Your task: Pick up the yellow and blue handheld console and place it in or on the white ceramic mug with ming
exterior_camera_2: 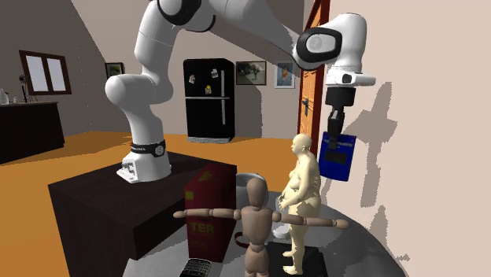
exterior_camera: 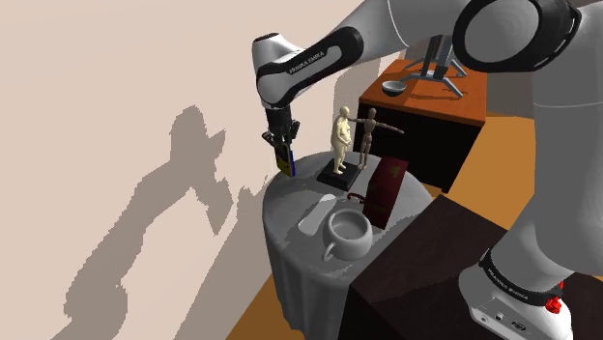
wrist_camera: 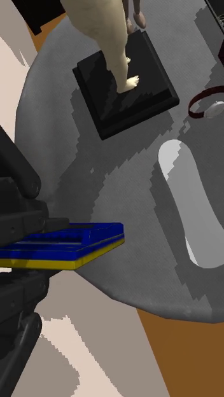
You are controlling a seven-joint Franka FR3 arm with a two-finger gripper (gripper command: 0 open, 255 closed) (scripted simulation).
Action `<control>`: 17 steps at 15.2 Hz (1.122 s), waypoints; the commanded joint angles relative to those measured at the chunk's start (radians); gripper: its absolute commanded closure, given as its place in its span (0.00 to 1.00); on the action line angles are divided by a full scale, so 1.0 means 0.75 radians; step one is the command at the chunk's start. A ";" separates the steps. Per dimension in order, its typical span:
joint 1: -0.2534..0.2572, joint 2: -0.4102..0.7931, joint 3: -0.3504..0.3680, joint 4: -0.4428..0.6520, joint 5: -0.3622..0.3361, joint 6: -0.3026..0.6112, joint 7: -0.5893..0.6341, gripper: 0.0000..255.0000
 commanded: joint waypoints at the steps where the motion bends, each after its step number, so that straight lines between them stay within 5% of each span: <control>1: 0.001 -0.013 0.002 0.018 0.003 -0.031 -0.001 1.00; 17: 0.007 -0.803 0.064 -0.951 0.146 0.159 0.021 1.00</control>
